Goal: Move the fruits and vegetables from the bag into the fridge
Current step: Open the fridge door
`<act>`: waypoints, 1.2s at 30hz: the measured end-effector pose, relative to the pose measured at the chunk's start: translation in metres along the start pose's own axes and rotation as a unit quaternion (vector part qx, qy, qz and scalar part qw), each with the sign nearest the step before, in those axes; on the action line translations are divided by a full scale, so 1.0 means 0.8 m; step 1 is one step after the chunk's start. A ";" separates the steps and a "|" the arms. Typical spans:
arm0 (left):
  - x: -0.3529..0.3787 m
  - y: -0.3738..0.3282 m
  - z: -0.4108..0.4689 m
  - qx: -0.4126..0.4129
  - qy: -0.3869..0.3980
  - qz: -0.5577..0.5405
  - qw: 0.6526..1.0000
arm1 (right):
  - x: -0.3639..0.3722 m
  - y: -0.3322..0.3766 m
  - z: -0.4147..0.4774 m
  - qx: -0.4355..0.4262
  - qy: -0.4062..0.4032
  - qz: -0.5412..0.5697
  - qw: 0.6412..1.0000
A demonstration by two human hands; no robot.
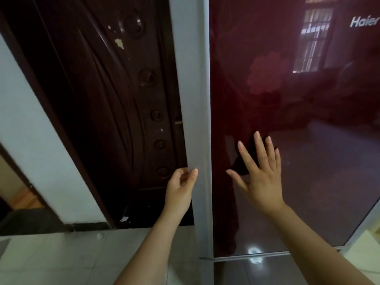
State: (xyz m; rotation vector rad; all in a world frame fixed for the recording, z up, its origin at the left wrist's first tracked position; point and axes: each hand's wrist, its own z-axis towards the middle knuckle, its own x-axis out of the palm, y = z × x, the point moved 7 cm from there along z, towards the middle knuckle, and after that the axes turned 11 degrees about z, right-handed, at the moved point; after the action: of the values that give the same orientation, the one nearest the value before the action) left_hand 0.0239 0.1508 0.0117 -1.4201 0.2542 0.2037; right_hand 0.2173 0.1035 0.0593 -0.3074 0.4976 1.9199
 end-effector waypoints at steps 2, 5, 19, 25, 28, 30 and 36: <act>-0.002 0.002 0.001 -0.009 -0.007 0.013 1.000 | 0.001 -0.009 -0.011 -0.001 0.018 -0.003 1.000; 0.001 0.003 -0.005 -0.038 -0.019 -0.003 0.999 | 0.005 -0.027 -0.041 0.007 0.061 -0.024 0.998; 0.017 -0.014 -0.145 -0.066 -0.171 0.034 0.982 | -0.076 -0.037 -0.109 -0.023 0.126 0.092 0.987; 0.044 -0.043 -0.255 -0.048 -0.206 0.012 0.977 | -0.153 -0.027 -0.146 -0.008 0.145 0.177 0.973; 0.058 -0.050 -0.305 -0.043 -0.207 0.028 0.977 | -0.197 -0.024 -0.162 -0.019 0.160 0.216 0.963; 0.071 -0.058 -0.339 -0.039 -0.207 0.039 0.977 | -0.229 -0.024 -0.172 -0.024 0.169 0.245 0.954; 0.134 -0.101 -0.442 -0.010 -0.183 0.087 0.979 | -0.329 -0.024 -0.221 -0.011 0.222 0.306 0.926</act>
State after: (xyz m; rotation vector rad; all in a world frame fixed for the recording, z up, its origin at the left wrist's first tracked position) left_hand 0.1310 -0.2123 0.0108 -1.3521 0.0728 0.6057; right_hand 0.3345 -0.1885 0.0145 -0.6717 0.9600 2.4695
